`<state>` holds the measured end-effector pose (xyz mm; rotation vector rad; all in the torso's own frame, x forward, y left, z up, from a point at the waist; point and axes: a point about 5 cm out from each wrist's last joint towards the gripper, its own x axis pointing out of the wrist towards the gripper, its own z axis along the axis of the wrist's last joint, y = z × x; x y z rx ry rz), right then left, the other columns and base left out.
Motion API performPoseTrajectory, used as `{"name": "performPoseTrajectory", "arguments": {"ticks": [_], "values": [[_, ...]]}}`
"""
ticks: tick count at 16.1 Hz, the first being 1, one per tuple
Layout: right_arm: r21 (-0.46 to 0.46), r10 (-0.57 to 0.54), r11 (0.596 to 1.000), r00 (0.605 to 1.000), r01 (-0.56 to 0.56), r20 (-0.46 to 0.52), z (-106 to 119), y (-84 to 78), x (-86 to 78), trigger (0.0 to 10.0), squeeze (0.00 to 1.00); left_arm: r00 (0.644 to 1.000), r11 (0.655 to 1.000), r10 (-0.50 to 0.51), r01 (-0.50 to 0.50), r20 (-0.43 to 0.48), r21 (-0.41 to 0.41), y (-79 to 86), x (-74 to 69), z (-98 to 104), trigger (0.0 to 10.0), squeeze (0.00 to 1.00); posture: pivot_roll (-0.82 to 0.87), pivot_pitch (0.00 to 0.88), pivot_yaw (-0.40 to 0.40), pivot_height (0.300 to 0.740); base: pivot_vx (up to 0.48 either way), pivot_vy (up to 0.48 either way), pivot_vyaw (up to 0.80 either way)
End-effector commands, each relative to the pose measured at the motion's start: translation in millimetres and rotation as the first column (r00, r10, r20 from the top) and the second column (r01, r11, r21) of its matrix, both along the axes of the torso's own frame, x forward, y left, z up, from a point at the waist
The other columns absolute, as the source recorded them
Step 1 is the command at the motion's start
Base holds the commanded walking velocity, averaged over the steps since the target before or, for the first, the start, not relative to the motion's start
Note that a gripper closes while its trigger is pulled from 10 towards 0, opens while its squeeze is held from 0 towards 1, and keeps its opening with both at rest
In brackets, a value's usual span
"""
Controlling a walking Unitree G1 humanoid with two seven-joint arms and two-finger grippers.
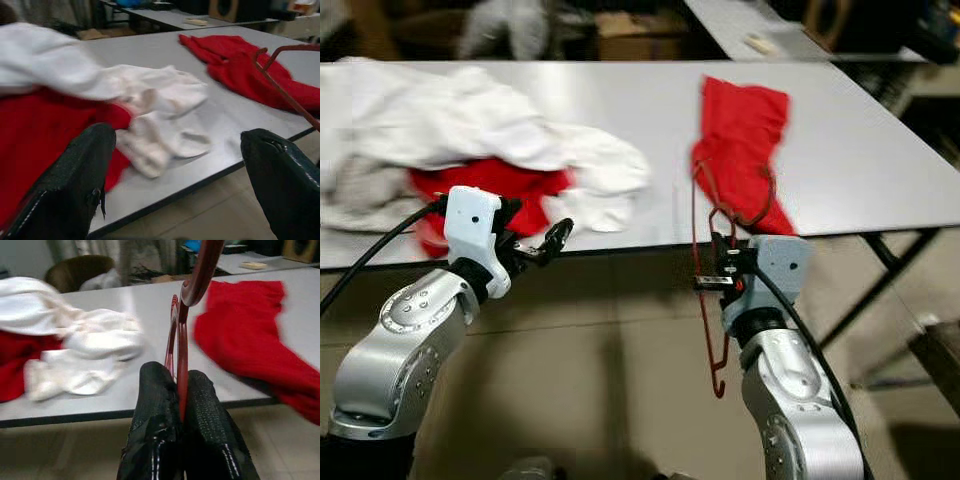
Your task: Hang hanger
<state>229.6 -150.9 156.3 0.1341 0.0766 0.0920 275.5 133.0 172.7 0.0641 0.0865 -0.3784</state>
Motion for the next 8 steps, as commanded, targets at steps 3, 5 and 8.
{"name": "performPoseTrajectory", "arguments": {"ticks": [3,5,8], "values": [[0.003,0.006,1.0,1.0,-0.006,0.026,3.1,2.2,2.8,10.0,0.0,1.0,1.0,-0.006,0.006,0.012,0.014,0.9,1.6,2.0,10.0,1.0,0.02,0.015,-0.01,0.74,0.0,0.336,0.0],[0.004,0.008,1.0,1.0,-0.008,0.022,1.5,2.8,2.3,10.0,0.0,1.0,1.0,-0.01,0.009,0.014,0.018,0.7,1.0,2.0,10.0,1.0,0.02,0.014,-0.01,0.74,0.0,0.336,0.0],[0.005,0.008,1.0,1.0,-0.008,0.021,1.0,3.9,2.8,10.0,0.0,1.0,1.0,-0.018,0.017,0.013,0.022,0.8,1.1,1.8,10.0,1.0,0.02,0.012,-0.004,0.74,0.0,0.336,0.0]]}}
